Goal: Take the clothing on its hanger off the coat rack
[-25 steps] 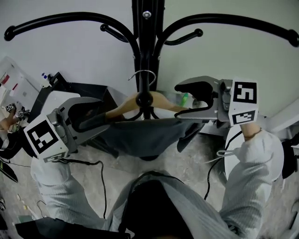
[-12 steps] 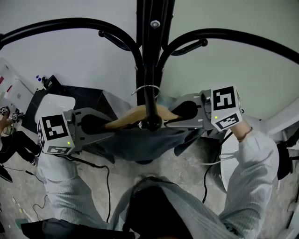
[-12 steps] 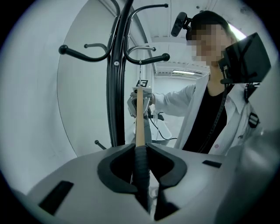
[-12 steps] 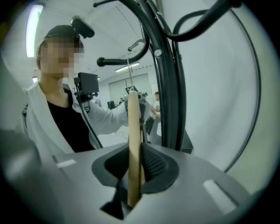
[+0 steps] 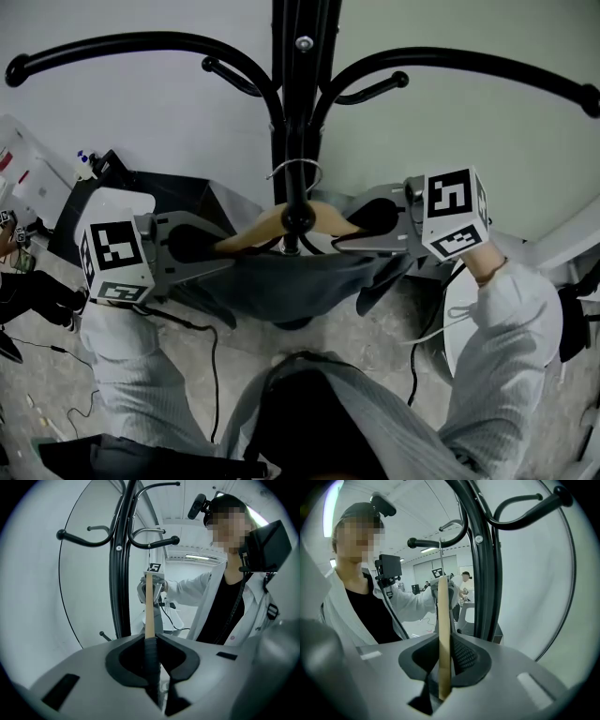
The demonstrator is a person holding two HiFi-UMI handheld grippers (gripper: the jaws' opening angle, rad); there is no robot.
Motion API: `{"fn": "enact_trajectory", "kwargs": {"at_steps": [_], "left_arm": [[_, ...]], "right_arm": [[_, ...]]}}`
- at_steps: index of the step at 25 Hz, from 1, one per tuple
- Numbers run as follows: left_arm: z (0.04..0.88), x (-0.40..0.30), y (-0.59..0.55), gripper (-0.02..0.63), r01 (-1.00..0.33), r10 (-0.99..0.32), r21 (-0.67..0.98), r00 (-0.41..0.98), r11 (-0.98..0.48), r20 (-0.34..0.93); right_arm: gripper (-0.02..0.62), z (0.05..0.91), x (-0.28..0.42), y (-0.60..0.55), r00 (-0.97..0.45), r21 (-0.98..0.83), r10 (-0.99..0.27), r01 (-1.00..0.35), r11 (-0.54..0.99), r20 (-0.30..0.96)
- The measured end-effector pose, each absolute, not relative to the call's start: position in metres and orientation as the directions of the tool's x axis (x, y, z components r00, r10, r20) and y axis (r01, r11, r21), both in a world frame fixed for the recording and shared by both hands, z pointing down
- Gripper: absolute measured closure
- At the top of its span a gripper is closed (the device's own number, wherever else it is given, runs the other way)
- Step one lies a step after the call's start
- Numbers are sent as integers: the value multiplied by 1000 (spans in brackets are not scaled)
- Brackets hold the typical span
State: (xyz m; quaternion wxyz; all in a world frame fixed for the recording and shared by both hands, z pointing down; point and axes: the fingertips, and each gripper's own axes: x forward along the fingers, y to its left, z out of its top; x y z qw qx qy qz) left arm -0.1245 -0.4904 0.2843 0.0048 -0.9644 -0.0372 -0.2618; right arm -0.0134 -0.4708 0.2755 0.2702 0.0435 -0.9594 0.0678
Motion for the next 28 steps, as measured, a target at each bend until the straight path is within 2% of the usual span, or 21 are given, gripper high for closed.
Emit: {"fn": "enact_trajectory", "kwargs": {"at_steps": [6,11,16,22,28], "left_arm": [[249,-121,-478,541,47,-17,-113,859,-993,512],[219,-97,-454,541,75,-23,-182,875,-980,484],[236,-90,-441,541,162,77,-135,869,-977,489],[253,6,-389,541,258,184,-93,858,-962,480],[290,48,-364,541,338,285,-21,824,-941,490]], "right_arm": [[540,246,-10,-458,-869,-71,-94,-147,987,486],[540,215,11,-429,-847,21,-182,-199,980,499],[540,227,18,-412,-828,17,-257,-287,958,498],[540,245,109,-345,-784,23,-376,-420,907,495],[540,278,148,-312,-753,12,-444,-502,865,486]]}}
